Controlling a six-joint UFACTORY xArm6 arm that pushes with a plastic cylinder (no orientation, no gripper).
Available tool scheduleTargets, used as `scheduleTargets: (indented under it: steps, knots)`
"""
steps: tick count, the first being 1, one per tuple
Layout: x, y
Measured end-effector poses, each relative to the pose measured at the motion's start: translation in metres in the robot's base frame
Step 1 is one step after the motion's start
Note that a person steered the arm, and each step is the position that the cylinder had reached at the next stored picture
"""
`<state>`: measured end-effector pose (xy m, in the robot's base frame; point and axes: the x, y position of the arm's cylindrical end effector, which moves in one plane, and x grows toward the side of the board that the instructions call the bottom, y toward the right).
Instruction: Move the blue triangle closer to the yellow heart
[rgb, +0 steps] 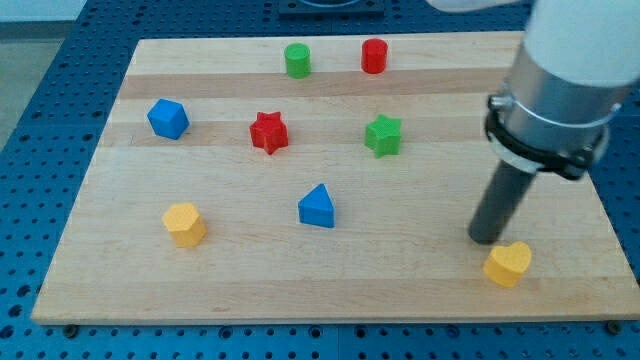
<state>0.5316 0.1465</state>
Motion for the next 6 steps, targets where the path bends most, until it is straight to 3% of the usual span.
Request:
scheduleTargets:
  steps: [2, 3, 4, 6]
  knots:
    - [-0.060, -0.110]
    - [-0.066, -0.199]
    - [-0.066, -0.233]
    - [-0.066, -0.183]
